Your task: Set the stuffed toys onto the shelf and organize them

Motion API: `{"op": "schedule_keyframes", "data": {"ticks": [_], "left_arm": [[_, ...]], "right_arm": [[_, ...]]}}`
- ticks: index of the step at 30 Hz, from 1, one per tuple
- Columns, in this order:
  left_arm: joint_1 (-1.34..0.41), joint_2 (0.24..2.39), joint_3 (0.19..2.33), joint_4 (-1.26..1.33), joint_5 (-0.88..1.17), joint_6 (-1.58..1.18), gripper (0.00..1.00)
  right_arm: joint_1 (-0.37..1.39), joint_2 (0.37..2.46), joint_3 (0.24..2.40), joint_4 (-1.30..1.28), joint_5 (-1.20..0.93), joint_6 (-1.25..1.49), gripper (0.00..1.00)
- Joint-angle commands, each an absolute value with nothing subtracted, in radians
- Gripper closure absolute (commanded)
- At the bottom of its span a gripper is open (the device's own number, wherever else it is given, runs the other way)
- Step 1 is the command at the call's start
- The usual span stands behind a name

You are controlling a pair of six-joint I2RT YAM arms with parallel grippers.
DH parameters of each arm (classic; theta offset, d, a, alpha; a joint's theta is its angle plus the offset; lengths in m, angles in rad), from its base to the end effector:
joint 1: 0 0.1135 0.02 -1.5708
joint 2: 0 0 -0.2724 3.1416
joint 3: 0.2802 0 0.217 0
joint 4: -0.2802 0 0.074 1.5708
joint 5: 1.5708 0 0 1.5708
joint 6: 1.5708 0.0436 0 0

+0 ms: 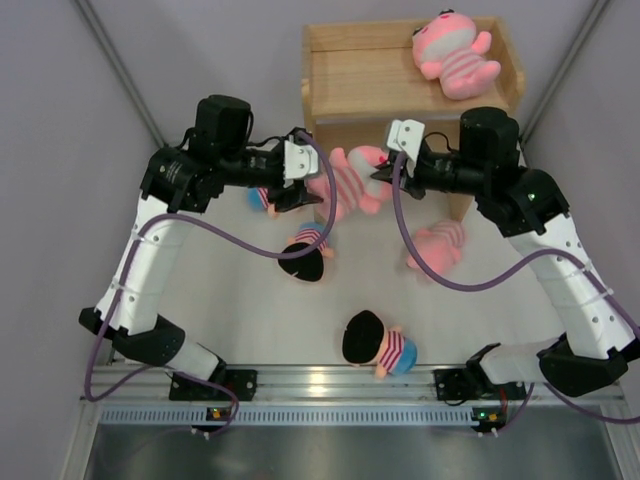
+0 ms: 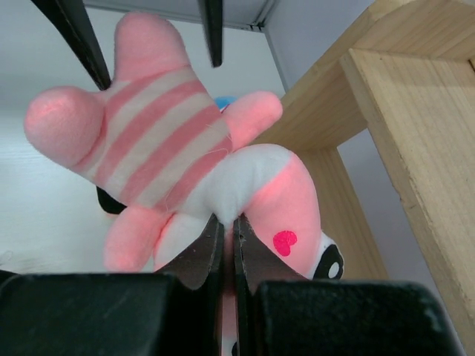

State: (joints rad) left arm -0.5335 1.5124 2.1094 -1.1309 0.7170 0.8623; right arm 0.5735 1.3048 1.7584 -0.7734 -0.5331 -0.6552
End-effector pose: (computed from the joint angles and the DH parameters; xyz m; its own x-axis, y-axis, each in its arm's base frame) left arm 0.1876 -0.1441 0.4979 0.3758 0.4428 -0.8141 0.8991 0.0386 0.4361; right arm 0.1689 0.1355 0.4866 0.3223 -0.4166 -0.8501 -0.8528 0.2622 -0.4517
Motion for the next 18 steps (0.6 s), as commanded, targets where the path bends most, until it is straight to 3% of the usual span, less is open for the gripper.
{"op": "schedule_keyframes", "data": {"ticks": [1,2,3,5,6,8,10,14,18], "left_arm": [[-0.552,1.522,2.105,-1.135,0.770,0.876,0.35],[-0.561,1.525,2.108,-1.135,0.770,0.876,0.43],[-0.563,1.529,2.111,-1.135,0.770,0.873,0.72],[-0.568,1.532,2.123,-1.134,0.770,0.867,0.95],[-0.568,1.532,2.131,-1.134,0.770,0.859,1.00],[-0.569,1.534,2.163,-1.134,0.776,0.845,1.00],[-0.569,1.545,2.234,-1.134,0.784,0.809,1.00],[-0.568,1.552,2.339,-1.057,0.752,0.643,1.00],[-0.569,1.585,2.440,-0.855,0.614,0.482,1.00]], "right_arm": [[0.574,1.308,1.827,-0.715,-0.589,-0.663,1.00],[0.575,1.307,1.825,-0.710,-0.589,-0.661,1.00],[0.574,1.305,1.824,-0.698,-0.592,-0.658,1.00],[0.575,1.296,1.815,-0.683,-0.597,-0.647,1.00],[0.574,1.281,1.809,-0.661,-0.597,-0.641,1.00],[0.575,1.260,1.784,-0.623,-0.580,-0.611,0.99],[0.574,1.209,1.728,-0.514,-0.507,-0.556,0.80],[0.574,1.105,1.628,-0.356,-0.329,-0.480,0.31],[0.572,1.003,1.574,-0.316,-0.216,-0.404,0.17]]}}
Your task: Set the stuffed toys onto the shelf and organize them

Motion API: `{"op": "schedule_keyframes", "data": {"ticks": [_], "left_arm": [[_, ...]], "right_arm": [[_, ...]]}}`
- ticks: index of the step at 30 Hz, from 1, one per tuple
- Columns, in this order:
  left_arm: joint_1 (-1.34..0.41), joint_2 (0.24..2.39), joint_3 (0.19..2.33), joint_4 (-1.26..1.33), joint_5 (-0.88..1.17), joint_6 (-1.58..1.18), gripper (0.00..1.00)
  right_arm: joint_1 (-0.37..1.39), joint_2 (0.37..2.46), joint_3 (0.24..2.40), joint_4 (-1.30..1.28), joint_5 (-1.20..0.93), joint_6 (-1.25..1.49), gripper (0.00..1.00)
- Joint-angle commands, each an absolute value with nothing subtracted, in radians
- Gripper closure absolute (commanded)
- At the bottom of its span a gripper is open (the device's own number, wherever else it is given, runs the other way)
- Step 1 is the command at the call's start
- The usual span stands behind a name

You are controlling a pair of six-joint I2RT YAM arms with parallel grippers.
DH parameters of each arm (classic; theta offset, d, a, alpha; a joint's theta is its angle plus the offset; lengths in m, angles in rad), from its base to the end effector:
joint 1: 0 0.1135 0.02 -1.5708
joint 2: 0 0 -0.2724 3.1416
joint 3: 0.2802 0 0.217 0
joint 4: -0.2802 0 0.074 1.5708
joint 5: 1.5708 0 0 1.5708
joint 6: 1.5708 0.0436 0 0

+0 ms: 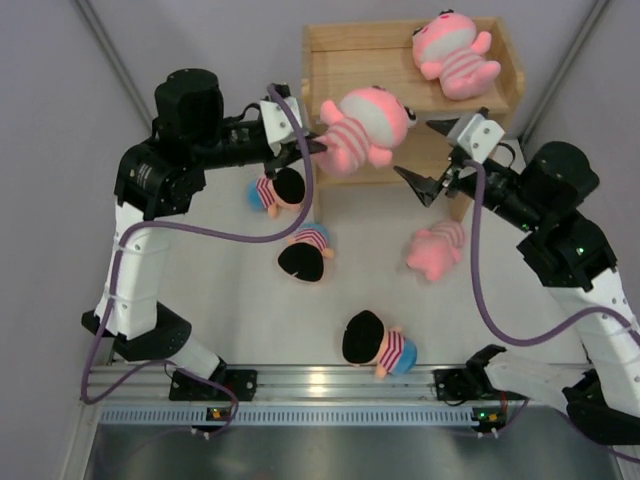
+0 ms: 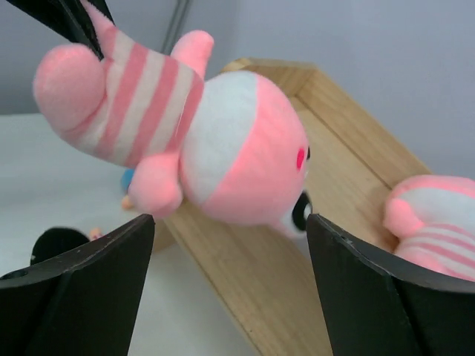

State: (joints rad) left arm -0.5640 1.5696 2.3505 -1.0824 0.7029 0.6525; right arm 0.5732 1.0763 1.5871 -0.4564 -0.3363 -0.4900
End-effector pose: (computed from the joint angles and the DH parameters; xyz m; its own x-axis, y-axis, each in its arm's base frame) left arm 0.1776 -0.1457 0.5435 0.3650 0.3173 -0.8753 0.8910 0.1538 0.4273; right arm 0.1252 0.0979 0.5138 0.4115 -0.2631 -0.8726 -0.6745 0.5560 -0.4858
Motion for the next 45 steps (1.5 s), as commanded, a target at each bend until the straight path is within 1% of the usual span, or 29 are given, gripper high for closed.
{"op": "schedule_keyframes", "data": {"ticks": [1,6,7,9,10,13,19,20,24,27,29,30,33,38,42,45], "left_arm": [[-0.569,1.594,2.454,-0.821,0.588,0.460,1.00],[-0.569,1.667,2.488,-0.663,0.391,0.350,1.00],[-0.568,1.677,2.485,-0.620,0.321,0.342,1.00],[-0.568,1.707,2.474,-0.569,0.258,0.327,1.00],[-0.568,1.718,2.462,-0.522,0.226,0.325,1.00],[-0.569,1.766,2.456,-0.476,0.200,0.310,1.00],[-0.569,1.815,2.411,-0.410,0.060,0.268,1.00],[-0.569,1.821,2.401,-0.411,0.054,0.271,1.00],[-0.568,1.821,2.375,-0.411,0.046,0.259,1.00],[-0.569,1.796,2.330,-0.413,0.060,0.264,1.00],[-0.568,1.776,2.312,-0.414,0.060,0.255,0.97],[-0.568,1.770,2.297,-0.414,0.055,0.250,0.97],[-0.569,1.740,2.292,-0.416,0.048,0.229,1.00],[-0.575,1.701,2.283,-0.445,0.017,0.203,1.00],[-0.595,1.678,2.232,-0.449,0.011,0.216,1.00],[-0.595,1.675,2.208,-0.449,0.011,0.215,0.96]], "right_arm": [[0.572,0.990,1.554,-0.319,-0.201,-0.373,0.16],[0.572,0.899,1.464,-0.388,-0.080,-0.289,0.16],[0.574,0.884,1.409,-0.391,-0.062,-0.275,0.16],[0.574,0.830,1.347,-0.391,-0.028,-0.238,0.16],[0.574,0.812,1.283,-0.387,-0.028,-0.230,0.16],[0.574,0.747,1.191,-0.382,-0.048,-0.204,0.16],[0.572,0.724,1.134,-0.491,0.127,-0.134,0.16],[0.574,0.730,1.126,-0.509,0.180,-0.124,0.15],[0.571,0.811,1.060,-0.580,0.271,-0.054,0.14],[0.566,0.838,1.002,-0.560,0.256,-0.016,0.11],[0.563,0.831,0.928,-0.505,0.258,-0.008,0.09],[0.560,0.830,0.878,-0.488,0.261,-0.008,0.08],[0.532,0.842,0.818,-0.440,0.267,-0.008,0.07],[0.460,0.874,0.781,-0.411,0.215,0.044,0.08],[0.405,0.884,0.769,-0.391,0.201,0.049,0.08],[0.373,0.900,0.752,-0.385,0.187,0.052,0.07]]}}
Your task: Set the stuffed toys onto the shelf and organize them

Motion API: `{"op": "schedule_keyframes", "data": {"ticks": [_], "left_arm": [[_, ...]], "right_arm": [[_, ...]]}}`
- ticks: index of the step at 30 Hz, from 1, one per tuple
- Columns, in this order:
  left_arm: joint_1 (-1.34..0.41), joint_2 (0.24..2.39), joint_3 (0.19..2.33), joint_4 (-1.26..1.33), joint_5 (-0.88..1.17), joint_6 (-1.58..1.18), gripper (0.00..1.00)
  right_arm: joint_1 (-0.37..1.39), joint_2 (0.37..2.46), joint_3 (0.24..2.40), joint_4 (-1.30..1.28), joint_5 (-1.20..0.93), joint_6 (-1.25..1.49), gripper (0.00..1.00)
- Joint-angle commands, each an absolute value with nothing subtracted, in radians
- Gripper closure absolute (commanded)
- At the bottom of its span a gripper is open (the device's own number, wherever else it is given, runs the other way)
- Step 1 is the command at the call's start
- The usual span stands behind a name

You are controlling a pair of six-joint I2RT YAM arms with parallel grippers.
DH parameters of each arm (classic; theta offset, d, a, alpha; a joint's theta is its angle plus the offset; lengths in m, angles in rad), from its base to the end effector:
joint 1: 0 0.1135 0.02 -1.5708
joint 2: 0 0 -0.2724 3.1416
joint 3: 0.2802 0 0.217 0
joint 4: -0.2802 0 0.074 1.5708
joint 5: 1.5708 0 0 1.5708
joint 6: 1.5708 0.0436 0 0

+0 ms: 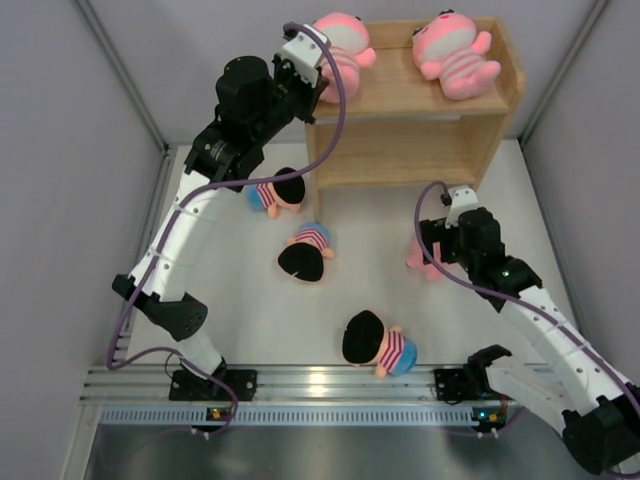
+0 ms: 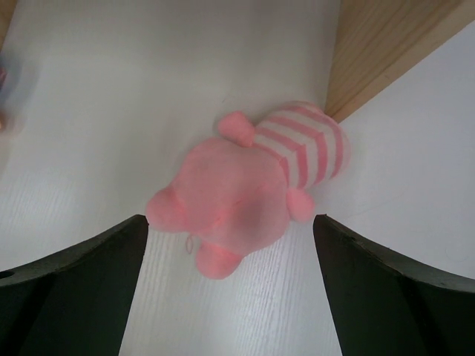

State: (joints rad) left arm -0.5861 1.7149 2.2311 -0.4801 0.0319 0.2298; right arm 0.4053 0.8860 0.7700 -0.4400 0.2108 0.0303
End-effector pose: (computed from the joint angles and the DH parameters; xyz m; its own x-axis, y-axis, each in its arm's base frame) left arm 0.2728 -0.1828 0.5424 0.1613 0.1662 -0.9728 0.5573 0.7982 0.2288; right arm 0.1514 0.0550 0.2984 -0.4915 -0.1787 -0.8523 -0.2074 0.9746 -0.0846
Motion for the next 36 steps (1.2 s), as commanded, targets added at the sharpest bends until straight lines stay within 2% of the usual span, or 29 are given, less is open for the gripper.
{"op": "schedule_keyframes", "data": {"ticks": [1,3,4,7,12,13,18,21,22,24,25,26,30,31,34,36], "left_arm": [[-0.595,1.677,2.203,-0.449,0.015,0.210,0.91],[-0.594,1.675,2.195,-0.451,0.034,0.207,0.83],[-0.594,1.675,2.195,-0.449,0.035,0.206,0.74],[-0.595,1.672,2.203,-0.449,0.025,0.201,0.54],[-0.595,1.635,2.204,-0.465,0.044,0.233,0.38],[-0.594,1.631,2.203,-0.475,0.043,0.241,0.32],[-0.594,1.583,2.192,-0.523,0.103,0.267,0.14],[-0.595,1.551,2.187,-0.569,0.167,0.279,0.06],[-0.595,1.545,2.187,-0.578,0.184,0.288,0.06],[-0.594,1.522,2.184,-0.615,0.218,0.304,0.06],[-0.595,1.514,2.181,-0.633,0.230,0.334,0.07],[-0.595,1.490,2.177,-0.655,0.268,0.360,0.09],[-0.597,1.425,2.102,-0.808,0.394,0.541,0.10],[-0.595,1.410,2.074,-0.880,0.417,0.608,0.10],[-0.598,1.359,1.927,-0.971,0.477,0.751,0.08],[-0.606,1.347,1.829,-1.023,0.483,0.802,0.07]], "right_arm": [[0.368,0.907,0.747,-0.380,0.189,0.052,0.07],[0.365,0.937,0.729,-0.377,0.199,0.055,0.06],[0.365,0.948,0.726,-0.374,0.205,0.057,0.06],[0.365,1.005,0.738,-0.359,0.190,0.064,0.06],[0.364,1.094,0.721,-0.276,0.160,0.081,0.06],[0.365,1.109,0.718,-0.267,0.160,0.084,0.06],[0.365,1.222,0.701,-0.244,0.178,0.091,0.09],[0.365,1.256,0.699,-0.233,0.170,0.095,0.25],[0.365,1.262,0.704,-0.233,0.163,0.095,0.46],[0.365,1.264,0.707,-0.230,0.152,0.094,0.67],[0.364,1.259,0.716,-0.259,0.134,0.094,0.87],[0.365,1.252,0.745,-0.282,0.124,0.095,0.98],[0.368,1.174,0.857,-0.449,0.005,0.113,1.00],[0.371,1.151,0.885,-0.481,-0.121,0.114,1.00],[0.385,1.069,0.995,-0.610,-0.306,0.113,1.00],[0.405,1.039,1.083,-0.690,-0.363,0.133,1.00]]}}
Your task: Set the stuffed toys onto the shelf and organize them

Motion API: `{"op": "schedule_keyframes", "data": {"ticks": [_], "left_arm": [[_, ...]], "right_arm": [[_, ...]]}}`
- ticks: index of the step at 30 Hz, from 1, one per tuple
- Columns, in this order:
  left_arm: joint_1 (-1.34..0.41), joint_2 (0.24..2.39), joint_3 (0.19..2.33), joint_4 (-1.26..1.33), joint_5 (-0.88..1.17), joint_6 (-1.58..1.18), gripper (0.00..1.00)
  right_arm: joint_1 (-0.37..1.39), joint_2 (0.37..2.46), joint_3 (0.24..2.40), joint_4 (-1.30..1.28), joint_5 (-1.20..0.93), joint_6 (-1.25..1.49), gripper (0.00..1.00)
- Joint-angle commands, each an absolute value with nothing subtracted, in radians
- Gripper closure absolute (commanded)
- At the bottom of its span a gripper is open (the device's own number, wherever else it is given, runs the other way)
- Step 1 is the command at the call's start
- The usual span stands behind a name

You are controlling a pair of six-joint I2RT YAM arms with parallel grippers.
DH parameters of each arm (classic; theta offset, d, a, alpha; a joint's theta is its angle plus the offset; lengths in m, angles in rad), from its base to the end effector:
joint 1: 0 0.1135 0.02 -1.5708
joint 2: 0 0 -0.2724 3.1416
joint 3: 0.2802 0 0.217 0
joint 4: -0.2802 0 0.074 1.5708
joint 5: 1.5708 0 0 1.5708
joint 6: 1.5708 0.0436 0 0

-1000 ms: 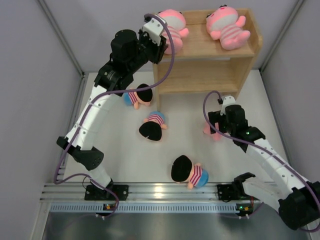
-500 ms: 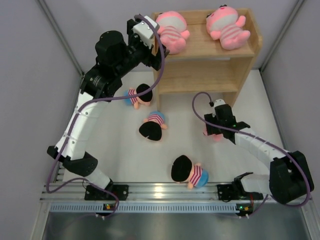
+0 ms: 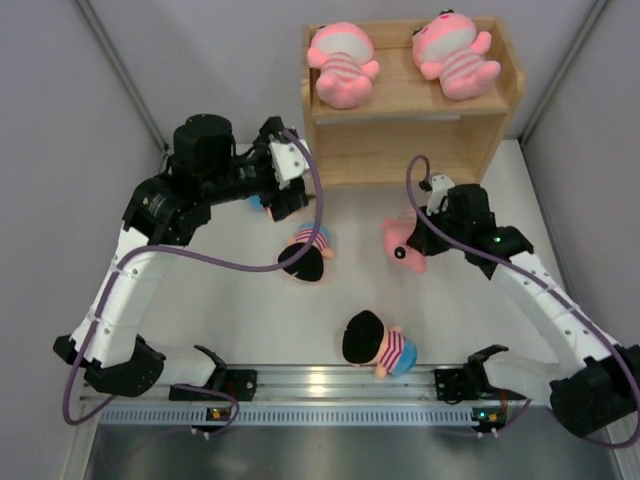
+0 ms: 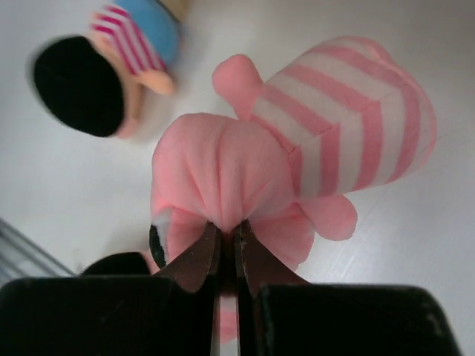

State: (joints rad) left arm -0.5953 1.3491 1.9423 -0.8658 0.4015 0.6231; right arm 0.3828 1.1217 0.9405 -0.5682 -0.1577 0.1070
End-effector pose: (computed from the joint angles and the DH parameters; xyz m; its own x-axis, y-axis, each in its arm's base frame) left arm 0.1638 -0.1315 0.5148 0.3020 0.4442 -0.8435 0.8023 0.3594 0.4766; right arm 0.1861 0.0823 0.3006 -0.6791 -0.1597 -0.7165 -0.4053 0.8954 0.1846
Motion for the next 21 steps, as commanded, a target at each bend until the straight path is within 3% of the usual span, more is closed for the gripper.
{"op": "schedule_keyframes", "data": {"ticks": [1,4,10,17,21], "left_arm": [[-0.609,1.342,1.803,-1.032,0.482,0.845,0.01],[-0.630,1.353,1.755,-1.039,0.483,0.886,0.01],[-0.678,1.390,1.772,-1.039,0.491,0.907,0.01],[-0.721,1.419,1.809,-1.080,0.587,0.907,0.01],[-0.741,1.427,1.818,-1.124,0.606,0.948,0.01]], "right_arm": [[0.414,1.029,1.107,-0.709,-0.423,0.144,1.00],[0.451,1.029,1.178,-0.747,-0.568,0.147,1.00],[0.512,1.083,1.295,-0.848,-0.658,0.058,1.00],[0.518,1.098,1.321,-0.657,-0.830,0.219,1.00],[0.518,1.118,1.368,-0.646,-0.806,0.241,1.00]]}}
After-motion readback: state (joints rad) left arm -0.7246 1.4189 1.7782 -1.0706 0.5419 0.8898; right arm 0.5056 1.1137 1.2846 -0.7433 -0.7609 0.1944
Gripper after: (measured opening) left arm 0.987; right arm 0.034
